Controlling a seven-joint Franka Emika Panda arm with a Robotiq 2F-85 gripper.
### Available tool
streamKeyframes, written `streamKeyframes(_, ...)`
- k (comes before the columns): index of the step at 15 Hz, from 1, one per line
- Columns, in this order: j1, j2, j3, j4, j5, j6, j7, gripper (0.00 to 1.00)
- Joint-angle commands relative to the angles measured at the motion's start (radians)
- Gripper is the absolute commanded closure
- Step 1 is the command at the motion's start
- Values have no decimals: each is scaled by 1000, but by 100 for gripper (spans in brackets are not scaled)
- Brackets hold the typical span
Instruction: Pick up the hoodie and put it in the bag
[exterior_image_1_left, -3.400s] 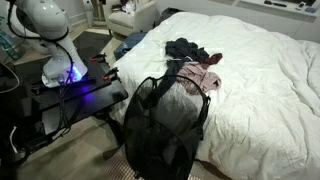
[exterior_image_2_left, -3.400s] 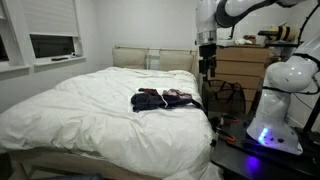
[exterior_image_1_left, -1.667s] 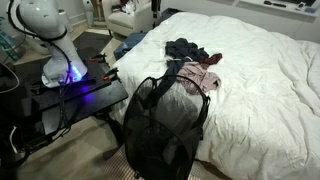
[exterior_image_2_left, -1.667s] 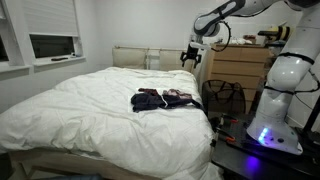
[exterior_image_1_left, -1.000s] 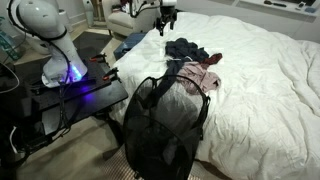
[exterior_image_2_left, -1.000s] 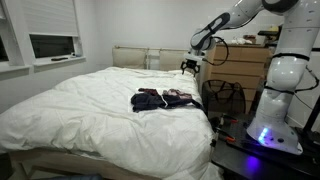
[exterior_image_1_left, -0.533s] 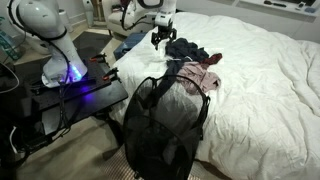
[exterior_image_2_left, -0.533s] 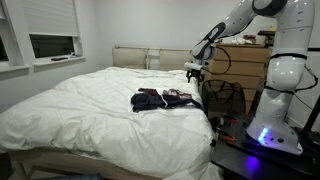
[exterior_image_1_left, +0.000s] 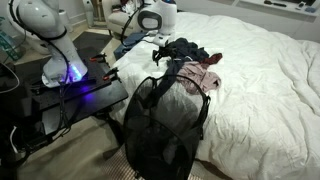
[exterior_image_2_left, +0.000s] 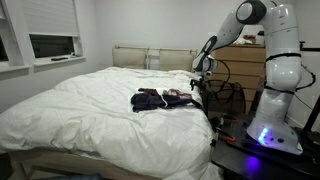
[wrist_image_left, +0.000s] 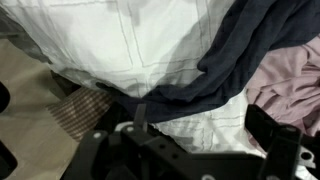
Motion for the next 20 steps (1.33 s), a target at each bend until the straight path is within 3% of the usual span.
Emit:
streamKeyframes(1,-9,113,4,57,47,78,-15,0)
streamKeyframes(6,-35,263,55,166,121,125,-53,0)
streamKeyframes(12,-14,389,46,275,147,166,-23,0)
streamKeyframes(13,-12,399,44,282,144,163,-26,25)
streamKeyframes(14,-25,409,57,294,150,153,-38,26)
streamKeyframes(20,-28,354,66,272,153,110,-53,73)
